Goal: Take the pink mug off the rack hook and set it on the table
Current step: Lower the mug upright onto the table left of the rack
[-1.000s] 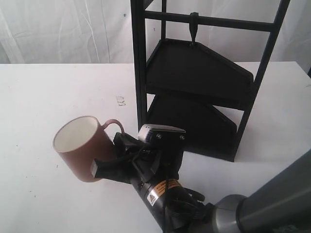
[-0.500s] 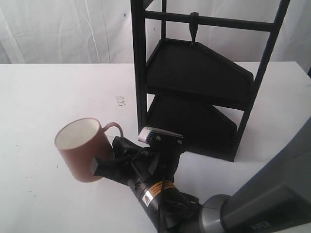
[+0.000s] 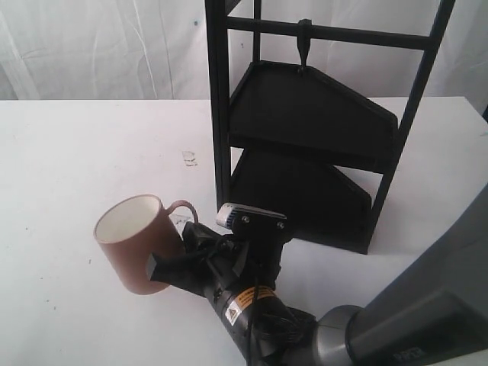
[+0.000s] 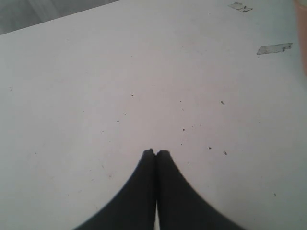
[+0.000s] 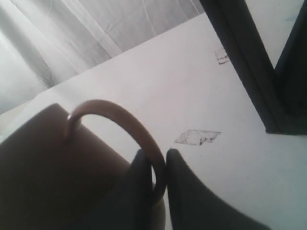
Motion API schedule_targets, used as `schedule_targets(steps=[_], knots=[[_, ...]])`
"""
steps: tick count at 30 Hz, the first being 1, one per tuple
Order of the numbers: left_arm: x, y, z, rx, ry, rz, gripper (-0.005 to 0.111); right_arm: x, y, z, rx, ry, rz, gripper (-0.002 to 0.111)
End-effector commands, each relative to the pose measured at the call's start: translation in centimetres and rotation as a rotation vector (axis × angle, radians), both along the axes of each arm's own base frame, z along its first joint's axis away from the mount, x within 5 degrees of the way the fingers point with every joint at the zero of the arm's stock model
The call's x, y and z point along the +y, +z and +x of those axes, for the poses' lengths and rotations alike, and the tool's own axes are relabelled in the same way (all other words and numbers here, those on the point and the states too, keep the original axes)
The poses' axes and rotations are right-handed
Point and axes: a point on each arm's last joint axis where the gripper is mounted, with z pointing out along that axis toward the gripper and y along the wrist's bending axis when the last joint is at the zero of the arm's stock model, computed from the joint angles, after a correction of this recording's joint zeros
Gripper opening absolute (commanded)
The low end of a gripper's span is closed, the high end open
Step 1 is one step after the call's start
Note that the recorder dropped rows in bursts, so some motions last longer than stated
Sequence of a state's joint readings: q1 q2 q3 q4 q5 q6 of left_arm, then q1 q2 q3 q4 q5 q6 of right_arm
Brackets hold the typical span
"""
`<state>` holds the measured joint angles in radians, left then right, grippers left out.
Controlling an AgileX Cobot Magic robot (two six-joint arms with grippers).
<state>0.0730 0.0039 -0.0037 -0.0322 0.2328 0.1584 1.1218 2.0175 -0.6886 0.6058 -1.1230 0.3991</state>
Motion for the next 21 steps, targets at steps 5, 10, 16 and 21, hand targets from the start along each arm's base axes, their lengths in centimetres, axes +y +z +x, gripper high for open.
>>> schedule_targets(steps=[5,10,16,21], knots=[[-0.06,-0.10,-0.01,-0.001,-0.006,-0.009,0.000,-0.09,-0.31,0.12,0.039,-0.004,-0.017,0.000],[-0.06,-0.10,-0.01,-0.001,-0.006,-0.009,0.000,-0.20,-0.70,0.09,0.079,-0.015,-0.034,0.000],[-0.06,-0.10,-0.01,-0.001,-0.006,-0.009,0.000,-0.25,-0.80,0.08,0.091,-0.020,-0.039,0.000],[-0.06,-0.10,-0.01,-0.001,-0.006,-0.009,0.000,-0.24,-1.13,-0.04,0.129,-0.015,-0.051,0.003]])
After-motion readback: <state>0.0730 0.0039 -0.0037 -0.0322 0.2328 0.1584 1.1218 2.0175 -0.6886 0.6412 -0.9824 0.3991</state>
